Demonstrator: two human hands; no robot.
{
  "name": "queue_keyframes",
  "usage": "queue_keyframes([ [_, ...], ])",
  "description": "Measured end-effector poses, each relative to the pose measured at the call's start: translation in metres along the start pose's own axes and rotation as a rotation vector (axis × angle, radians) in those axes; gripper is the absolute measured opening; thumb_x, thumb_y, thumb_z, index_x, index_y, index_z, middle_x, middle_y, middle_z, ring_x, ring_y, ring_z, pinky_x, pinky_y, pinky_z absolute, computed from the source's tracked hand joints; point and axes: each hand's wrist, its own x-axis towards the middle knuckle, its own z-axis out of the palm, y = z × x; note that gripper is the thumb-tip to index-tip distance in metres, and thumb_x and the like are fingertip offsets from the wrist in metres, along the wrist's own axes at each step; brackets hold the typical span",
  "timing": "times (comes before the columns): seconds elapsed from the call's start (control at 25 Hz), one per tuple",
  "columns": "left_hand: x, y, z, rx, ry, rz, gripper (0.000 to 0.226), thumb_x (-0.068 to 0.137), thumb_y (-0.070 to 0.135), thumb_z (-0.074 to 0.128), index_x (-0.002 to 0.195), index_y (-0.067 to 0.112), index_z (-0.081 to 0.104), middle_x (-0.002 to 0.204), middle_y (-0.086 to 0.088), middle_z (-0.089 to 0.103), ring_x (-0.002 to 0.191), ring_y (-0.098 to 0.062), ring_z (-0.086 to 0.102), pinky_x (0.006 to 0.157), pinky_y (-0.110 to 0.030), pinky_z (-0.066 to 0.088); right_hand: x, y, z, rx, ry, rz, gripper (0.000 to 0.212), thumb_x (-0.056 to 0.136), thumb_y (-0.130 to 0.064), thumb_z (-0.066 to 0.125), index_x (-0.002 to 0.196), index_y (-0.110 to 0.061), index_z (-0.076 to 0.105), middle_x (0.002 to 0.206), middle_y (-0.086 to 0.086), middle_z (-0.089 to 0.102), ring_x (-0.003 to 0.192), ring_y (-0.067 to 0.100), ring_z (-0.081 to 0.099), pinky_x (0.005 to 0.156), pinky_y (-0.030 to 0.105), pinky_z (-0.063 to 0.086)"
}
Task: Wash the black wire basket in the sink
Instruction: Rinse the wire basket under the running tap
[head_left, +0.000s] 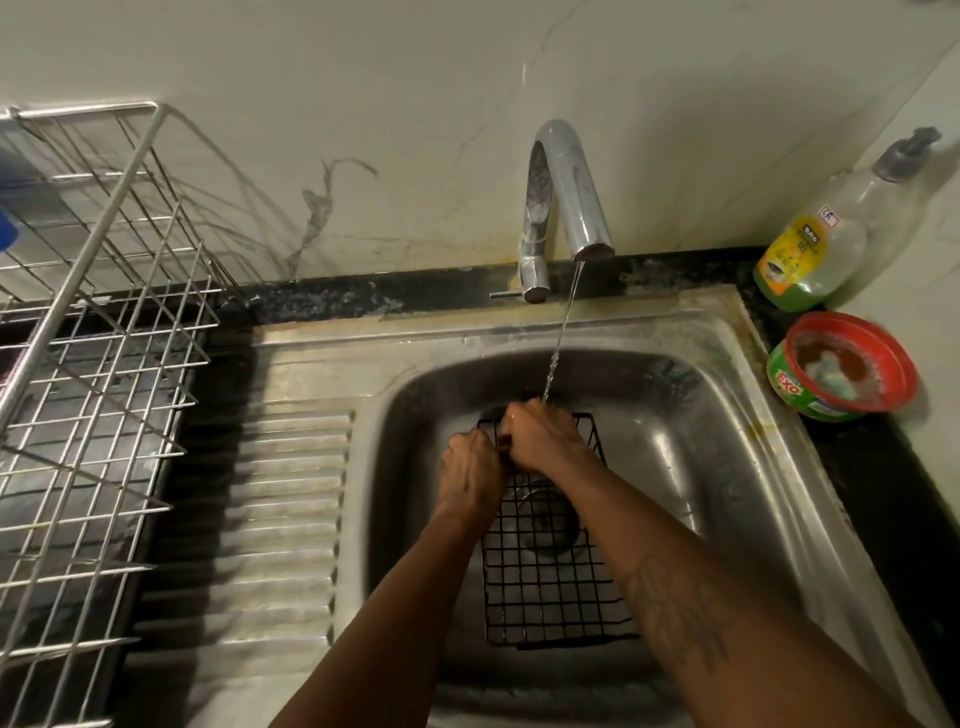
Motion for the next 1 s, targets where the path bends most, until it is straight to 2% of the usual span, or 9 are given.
queue_keyframes([
  [0.04, -0.001, 0.001, -0.005, -0.003, 0.015, -0.017, 0.018, 0.1, 0.015, 0.052, 0.081, 0.015, 0.054, 0.08, 0.0, 0.052, 0.062, -0.01, 0.049, 0.049, -0.017, 0.037, -0.002, 0.007, -0.001, 0.012, -0.01, 0.048, 0.014, 0.093, -0.023, 0.068, 0.106, -0.019, 0.066, 0.098, 0.006, 0.064, 0.089, 0.023, 0.064, 0.075, 0.036, 0.052],
  [0.16, -0.002, 0.002, -0.008, -0.018, 0.052, -0.02, 0.018, 0.099, 0.009, 0.049, 0.082, 0.015, 0.051, 0.076, 0.001, 0.044, 0.062, -0.01, 0.045, 0.049, -0.018, 0.035, -0.005, 0.024, -0.004, -0.024, -0.029, 0.136, 0.018, 0.092, -0.019, 0.071, 0.109, -0.015, 0.066, 0.103, 0.008, 0.064, 0.091, 0.023, 0.064, 0.078, 0.034, 0.057],
  [0.32, -0.007, 0.008, 0.004, -0.04, 0.013, 0.076, 0.02, 0.098, 0.019, 0.05, 0.081, 0.019, 0.06, 0.077, -0.002, 0.061, 0.064, -0.015, 0.06, 0.061, -0.033, 0.058, -0.003, -0.002, -0.003, 0.087, -0.07, -0.047, 0.006, 0.097, -0.014, 0.06, 0.094, -0.019, 0.063, 0.098, 0.008, 0.064, 0.081, 0.02, 0.061, 0.067, 0.034, 0.047],
  [0.44, -0.01, 0.005, -0.002, -0.036, -0.009, 0.058, 0.022, 0.098, 0.02, 0.052, 0.078, 0.021, 0.059, 0.079, -0.002, 0.063, 0.065, -0.014, 0.062, 0.062, -0.033, 0.059, -0.001, 0.001, 0.003, 0.183, -0.086, -0.04, 0.014, 0.094, -0.016, 0.065, 0.083, -0.024, 0.061, 0.089, 0.005, 0.064, 0.074, 0.018, 0.06, 0.062, 0.031, 0.045],
  [0.52, -0.011, 0.002, -0.011, -0.041, 0.015, 0.021, 0.017, 0.098, 0.016, 0.051, 0.083, 0.016, 0.059, 0.087, -0.006, 0.061, 0.073, -0.017, 0.062, 0.061, -0.03, 0.056, -0.001, 0.018, 0.001, 0.152, -0.111, 0.049, 0.007, 0.09, -0.018, 0.073, 0.094, -0.02, 0.068, 0.096, 0.005, 0.065, 0.083, 0.019, 0.064, 0.071, 0.035, 0.056],
  [0.6, -0.01, 0.003, -0.013, -0.045, 0.042, -0.008, 0.016, 0.097, 0.013, 0.048, 0.086, 0.013, 0.06, 0.091, -0.008, 0.059, 0.076, -0.019, 0.061, 0.061, -0.03, 0.054, -0.002, 0.027, -0.001, 0.084, -0.1, 0.119, 0.018, 0.089, -0.018, 0.075, 0.105, -0.016, 0.067, 0.101, 0.007, 0.064, 0.089, 0.023, 0.065, 0.078, 0.037, 0.059],
  [0.72, -0.008, 0.009, 0.006, -0.05, 0.008, 0.051, 0.024, 0.092, 0.027, 0.043, 0.088, 0.015, 0.064, 0.085, -0.006, 0.064, 0.07, -0.021, 0.063, 0.065, -0.036, 0.058, 0.001, 0.008, -0.001, 0.052, -0.023, -0.014, 0.008, 0.092, -0.017, 0.068, 0.101, -0.016, 0.068, 0.1, 0.007, 0.067, 0.086, 0.025, 0.065, 0.075, 0.035, 0.055],
  [0.8, -0.001, 0.001, 0.019, -0.057, -0.01, 0.078, 0.023, 0.092, 0.033, 0.043, 0.087, 0.022, 0.062, 0.079, -0.002, 0.064, 0.065, -0.019, 0.064, 0.063, -0.039, 0.061, 0.004, 0.001, 0.005, 0.096, -0.059, -0.074, 0.01, 0.093, -0.012, 0.064, 0.095, -0.019, 0.07, 0.095, 0.007, 0.069, 0.08, 0.023, 0.065, 0.075, 0.036, 0.056],
  [1.0, -0.004, 0.004, -0.014, -0.067, 0.06, -0.037, 0.013, 0.099, 0.018, 0.048, 0.09, 0.015, 0.057, 0.092, -0.005, 0.056, 0.076, -0.017, 0.058, 0.057, -0.024, 0.046, 0.004, 0.029, 0.002, 0.139, -0.105, 0.066, 0.024, 0.089, -0.016, 0.074, 0.111, -0.02, 0.068, 0.11, 0.004, 0.061, 0.095, 0.023, 0.062, 0.08, 0.036, 0.056],
])
